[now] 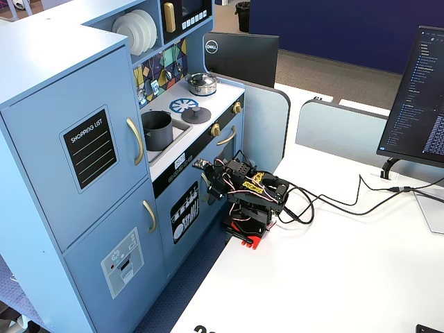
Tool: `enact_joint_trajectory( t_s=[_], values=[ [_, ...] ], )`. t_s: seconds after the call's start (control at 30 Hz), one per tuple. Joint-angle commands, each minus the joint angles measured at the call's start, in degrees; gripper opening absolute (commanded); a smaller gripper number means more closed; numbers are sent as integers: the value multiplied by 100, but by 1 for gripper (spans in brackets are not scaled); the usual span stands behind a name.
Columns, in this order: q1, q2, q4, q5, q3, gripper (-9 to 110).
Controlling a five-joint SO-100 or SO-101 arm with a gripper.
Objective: Take off the lid from the gray recipient and place it on the counter
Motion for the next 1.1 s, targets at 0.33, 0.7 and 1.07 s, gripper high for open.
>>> enact_joint_trajectory(
  t_s=[0.33,0.7,1.07],
  values=[
    [-62,105,1441,325,79,3],
    [44,114,1441,404,79,5],
    [44,114,1441,404,79,7]
  ],
)
